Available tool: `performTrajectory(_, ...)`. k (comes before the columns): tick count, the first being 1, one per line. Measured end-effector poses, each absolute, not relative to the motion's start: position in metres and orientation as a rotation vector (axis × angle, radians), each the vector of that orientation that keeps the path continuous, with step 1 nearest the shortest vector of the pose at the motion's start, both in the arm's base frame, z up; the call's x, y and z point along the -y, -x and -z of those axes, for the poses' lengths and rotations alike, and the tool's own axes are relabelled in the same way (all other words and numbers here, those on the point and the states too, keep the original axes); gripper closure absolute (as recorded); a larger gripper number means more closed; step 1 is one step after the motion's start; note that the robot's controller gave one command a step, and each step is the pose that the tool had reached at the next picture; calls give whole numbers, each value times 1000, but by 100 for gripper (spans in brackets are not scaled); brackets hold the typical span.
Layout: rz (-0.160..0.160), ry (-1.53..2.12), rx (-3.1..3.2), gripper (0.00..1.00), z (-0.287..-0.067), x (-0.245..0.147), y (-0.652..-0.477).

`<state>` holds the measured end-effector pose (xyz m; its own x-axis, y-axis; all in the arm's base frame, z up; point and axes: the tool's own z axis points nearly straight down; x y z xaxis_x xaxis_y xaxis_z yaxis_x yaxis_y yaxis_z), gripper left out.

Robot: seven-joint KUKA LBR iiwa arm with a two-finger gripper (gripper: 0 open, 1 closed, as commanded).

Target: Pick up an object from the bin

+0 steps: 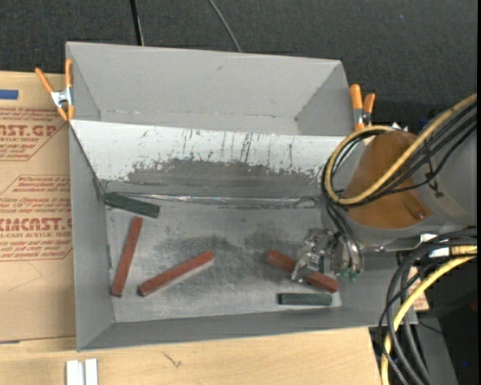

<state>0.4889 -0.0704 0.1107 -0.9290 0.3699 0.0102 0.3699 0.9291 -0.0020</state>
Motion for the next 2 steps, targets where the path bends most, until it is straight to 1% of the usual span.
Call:
performTrajectory(1, 0, 591, 3083, 100, -141, 71, -491)
performTrajectory(2, 1, 591, 3087, 100, -158, 71, -491)
